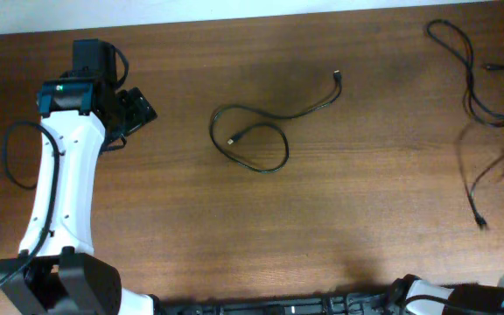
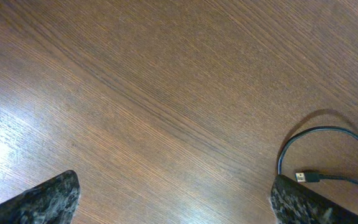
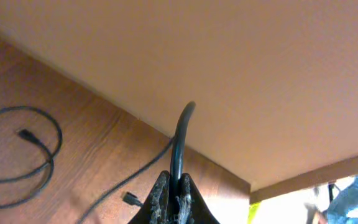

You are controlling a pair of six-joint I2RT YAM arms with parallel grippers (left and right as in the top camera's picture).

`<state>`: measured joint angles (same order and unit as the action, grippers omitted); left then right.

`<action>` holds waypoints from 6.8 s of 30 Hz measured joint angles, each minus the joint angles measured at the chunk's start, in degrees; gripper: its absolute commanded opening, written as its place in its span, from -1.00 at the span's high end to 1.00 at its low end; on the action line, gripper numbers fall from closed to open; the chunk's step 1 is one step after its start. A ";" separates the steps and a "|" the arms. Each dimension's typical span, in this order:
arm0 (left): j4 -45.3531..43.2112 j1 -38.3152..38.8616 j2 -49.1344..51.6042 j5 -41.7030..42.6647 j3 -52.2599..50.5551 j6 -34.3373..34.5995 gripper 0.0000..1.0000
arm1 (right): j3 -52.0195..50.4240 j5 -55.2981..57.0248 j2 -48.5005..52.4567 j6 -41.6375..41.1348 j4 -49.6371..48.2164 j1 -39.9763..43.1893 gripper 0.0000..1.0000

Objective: Untangle cables

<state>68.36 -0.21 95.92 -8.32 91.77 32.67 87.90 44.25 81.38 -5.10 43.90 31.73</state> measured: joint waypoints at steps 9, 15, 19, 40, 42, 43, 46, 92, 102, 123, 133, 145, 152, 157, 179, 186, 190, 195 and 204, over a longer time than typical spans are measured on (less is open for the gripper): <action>0.00 0.02 0.00 0.00 0.00 0.00 -0.98 | 0.02 -1.92 15.26 -9.97 3.30 7.58 0.91; 0.00 0.02 0.00 0.00 0.00 0.00 -0.98 | 0.00 -3.34 29.77 -12.13 3.63 7.89 -0.09; 0.00 0.02 0.00 0.00 0.00 0.00 -0.97 | -0.02 -6.69 33.40 -13.11 2.80 7.93 -0.94; 0.00 0.00 0.00 0.00 0.00 0.00 -0.98 | -19.19 -45.38 29.51 -11.10 3.30 6.47 0.35; 0.00 0.02 0.00 0.00 0.00 0.00 -0.98 | -22.18 -44.54 27.61 -11.39 -1.16 6.47 0.92; 0.00 0.02 0.00 0.00 0.00 0.00 -0.98 | -22.47 -44.54 27.52 -11.32 -3.21 6.47 0.92; 0.00 0.02 0.00 0.00 0.00 0.00 -0.97 | -22.97 -44.76 27.63 -11.41 -11.17 6.47 0.92; 0.00 0.02 0.00 0.00 0.00 0.00 -0.98 | -19.06 -57.02 35.98 35.15 -37.00 -50.31 -0.47; 0.02 0.02 0.00 0.00 0.00 0.00 -0.97 | -10.97 -53.20 36.17 21.24 -14.88 -46.05 0.92; -0.02 0.02 0.00 0.00 0.00 0.00 -0.98 | 11.54 -39.04 32.20 -30.84 20.48 -28.70 -0.98; -0.04 0.02 0.00 -0.02 0.02 0.00 -0.98 | -10.12 -37.62 32.48 -43.47 -0.55 -28.70 -0.99; -0.02 0.02 0.00 0.00 0.02 0.00 -0.97 | -17.57 -24.96 33.83 -53.55 -19.52 -28.50 0.92; 0.00 0.00 0.00 0.00 0.02 0.00 -0.98 | -18.84 -22.93 26.23 -28.63 -27.43 -28.81 0.92; -0.07 0.00 0.00 0.00 0.02 0.00 -0.98 | -18.40 -31.26 18.29 13.14 -13.05 -37.48 0.92; -0.02 0.02 0.00 0.00 0.02 0.00 -0.98 | -16.61 -53.31 33.42 33.70 -18.62 -30.58 0.92; -0.02 0.02 0.00 0.00 0.02 0.00 -0.97 | -9.27 -47.56 33.66 27.96 -13.70 -29.99 -0.97; 0.00 0.02 0.00 0.00 0.02 0.00 -0.98 | -9.20 -45.07 35.74 32.37 -15.17 -29.99 -0.97; -0.02 0.02 0.00 0.00 0.02 0.00 -0.97 | -7.26 -50.18 37.99 34.07 -8.41 -30.08 0.92; 0.00 0.02 0.00 0.00 0.02 0.00 -0.98 | 11.13 -53.66 41.79 24.24 -9.49 -28.15 0.92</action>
<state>68.36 -0.19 95.92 -8.32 91.79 32.67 99.02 -9.41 123.17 19.14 34.41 3.57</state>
